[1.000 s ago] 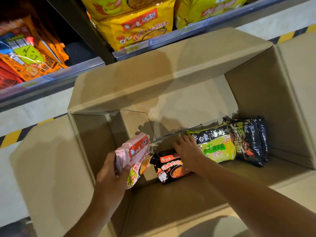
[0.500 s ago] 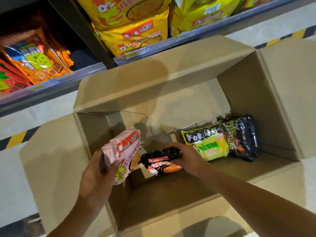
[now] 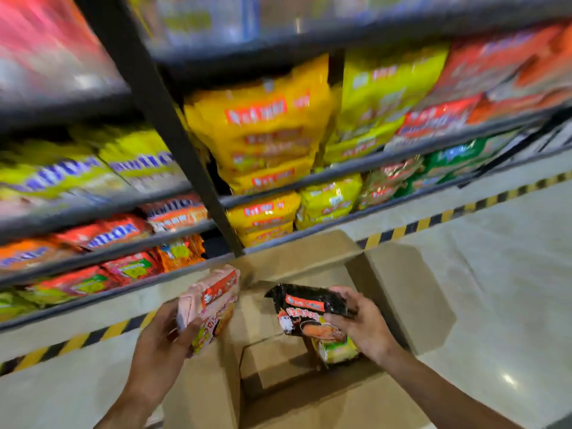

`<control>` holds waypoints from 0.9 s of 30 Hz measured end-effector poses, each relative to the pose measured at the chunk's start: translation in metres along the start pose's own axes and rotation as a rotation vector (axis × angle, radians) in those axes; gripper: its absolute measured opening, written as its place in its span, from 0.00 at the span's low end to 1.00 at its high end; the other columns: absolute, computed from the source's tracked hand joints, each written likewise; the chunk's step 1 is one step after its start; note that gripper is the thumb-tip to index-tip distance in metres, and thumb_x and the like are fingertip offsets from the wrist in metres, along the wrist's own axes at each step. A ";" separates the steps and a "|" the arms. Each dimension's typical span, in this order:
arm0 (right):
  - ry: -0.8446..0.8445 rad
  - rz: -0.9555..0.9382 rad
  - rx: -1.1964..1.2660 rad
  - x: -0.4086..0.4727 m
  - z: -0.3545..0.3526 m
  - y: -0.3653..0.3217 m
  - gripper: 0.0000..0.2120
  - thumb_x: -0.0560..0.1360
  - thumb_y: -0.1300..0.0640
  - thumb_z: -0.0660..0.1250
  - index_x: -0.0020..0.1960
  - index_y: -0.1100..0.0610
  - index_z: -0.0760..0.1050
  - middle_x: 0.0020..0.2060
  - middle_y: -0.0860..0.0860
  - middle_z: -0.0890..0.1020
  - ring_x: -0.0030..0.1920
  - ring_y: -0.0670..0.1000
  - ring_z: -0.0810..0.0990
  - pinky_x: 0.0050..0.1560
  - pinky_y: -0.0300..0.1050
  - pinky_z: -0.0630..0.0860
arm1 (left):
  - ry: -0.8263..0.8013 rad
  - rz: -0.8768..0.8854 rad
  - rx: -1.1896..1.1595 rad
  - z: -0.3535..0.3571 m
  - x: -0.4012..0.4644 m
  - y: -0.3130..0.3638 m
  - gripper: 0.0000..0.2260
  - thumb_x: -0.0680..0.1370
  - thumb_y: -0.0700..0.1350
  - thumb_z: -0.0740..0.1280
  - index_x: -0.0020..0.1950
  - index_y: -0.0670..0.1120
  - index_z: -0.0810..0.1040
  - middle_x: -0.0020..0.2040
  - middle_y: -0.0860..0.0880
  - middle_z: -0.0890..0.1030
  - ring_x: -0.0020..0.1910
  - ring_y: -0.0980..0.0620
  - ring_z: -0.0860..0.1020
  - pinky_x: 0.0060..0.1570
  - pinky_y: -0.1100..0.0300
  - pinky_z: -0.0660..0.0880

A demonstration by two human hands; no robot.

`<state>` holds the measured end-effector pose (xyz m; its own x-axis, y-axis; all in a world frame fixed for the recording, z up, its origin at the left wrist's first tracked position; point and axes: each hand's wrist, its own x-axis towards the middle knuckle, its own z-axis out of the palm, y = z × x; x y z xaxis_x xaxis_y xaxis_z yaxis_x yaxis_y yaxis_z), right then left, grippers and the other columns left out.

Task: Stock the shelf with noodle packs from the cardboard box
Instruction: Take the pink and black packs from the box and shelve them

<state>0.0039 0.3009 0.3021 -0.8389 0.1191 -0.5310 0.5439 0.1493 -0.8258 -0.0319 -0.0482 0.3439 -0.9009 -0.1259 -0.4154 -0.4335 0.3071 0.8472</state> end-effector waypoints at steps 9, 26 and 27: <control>0.115 -0.098 0.097 -0.199 0.005 -0.243 0.28 0.55 0.51 0.85 0.54 0.50 0.80 0.53 0.52 0.83 0.52 0.46 0.83 0.47 0.47 0.82 | -0.050 0.217 -0.045 -0.146 -0.119 0.228 0.11 0.76 0.33 0.70 0.51 0.48 0.78 0.42 0.59 0.85 0.40 0.51 0.82 0.35 0.63 0.79; 0.155 -0.636 -0.099 -0.399 0.027 -0.417 0.24 0.68 0.52 0.78 0.63 0.44 0.77 0.57 0.38 0.81 0.60 0.41 0.78 0.66 0.49 0.75 | 0.068 0.456 -0.219 -0.335 -0.321 0.330 0.39 0.67 0.60 0.78 0.73 0.49 0.71 0.67 0.51 0.78 0.66 0.52 0.76 0.68 0.48 0.72; 0.155 -0.658 -0.097 -0.408 0.031 -0.422 0.24 0.67 0.50 0.78 0.62 0.42 0.77 0.59 0.39 0.81 0.62 0.43 0.78 0.67 0.52 0.74 | 0.075 0.462 -0.227 -0.345 -0.334 0.333 0.40 0.67 0.61 0.78 0.75 0.49 0.69 0.68 0.51 0.76 0.66 0.52 0.75 0.69 0.48 0.71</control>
<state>0.1159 0.1585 0.8613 -0.9870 0.1114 0.1155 -0.0736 0.3254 -0.9427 0.1171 -0.2297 0.8790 -0.9948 -0.0948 0.0368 0.0238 0.1353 0.9905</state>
